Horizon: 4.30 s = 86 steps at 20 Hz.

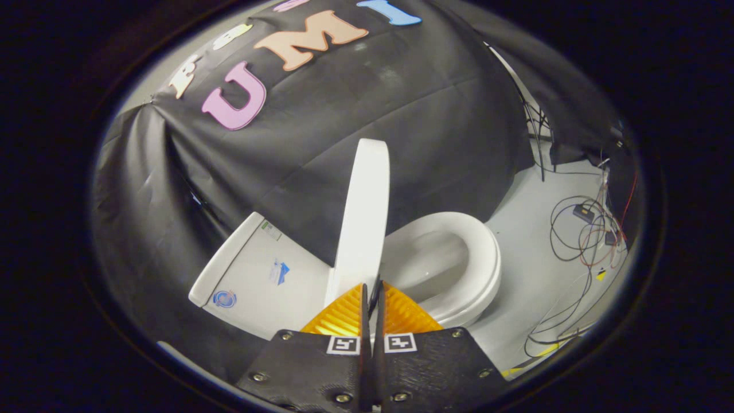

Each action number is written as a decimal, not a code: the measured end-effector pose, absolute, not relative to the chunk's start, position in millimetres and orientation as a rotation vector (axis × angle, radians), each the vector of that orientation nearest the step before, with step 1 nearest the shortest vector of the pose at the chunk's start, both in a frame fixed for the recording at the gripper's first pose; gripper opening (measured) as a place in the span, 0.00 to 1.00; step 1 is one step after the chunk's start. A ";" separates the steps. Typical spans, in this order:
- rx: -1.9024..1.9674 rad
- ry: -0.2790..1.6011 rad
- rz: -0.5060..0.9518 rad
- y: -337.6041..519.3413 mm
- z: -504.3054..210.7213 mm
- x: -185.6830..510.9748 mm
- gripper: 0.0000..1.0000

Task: Open the toilet lid.

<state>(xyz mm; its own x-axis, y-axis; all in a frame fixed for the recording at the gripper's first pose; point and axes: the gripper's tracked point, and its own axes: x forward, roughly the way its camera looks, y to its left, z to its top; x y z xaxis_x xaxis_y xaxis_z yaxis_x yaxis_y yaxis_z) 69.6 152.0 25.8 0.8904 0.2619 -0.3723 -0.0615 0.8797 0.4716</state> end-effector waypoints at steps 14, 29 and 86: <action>0.354 0.354 0.226 194.1 58.8 64.4 0.01; 0.299 0.259 0.312 249.0 87.6 56.3 0.02; -0.038 0.036 0.405 407.4 95.8 35.9 0.03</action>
<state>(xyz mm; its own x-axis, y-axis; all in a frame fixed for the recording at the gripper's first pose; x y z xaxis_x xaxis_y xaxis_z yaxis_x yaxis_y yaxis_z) 35.9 407.4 95.8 0.9186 0.3928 -0.0428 -0.3942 0.9185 -0.0299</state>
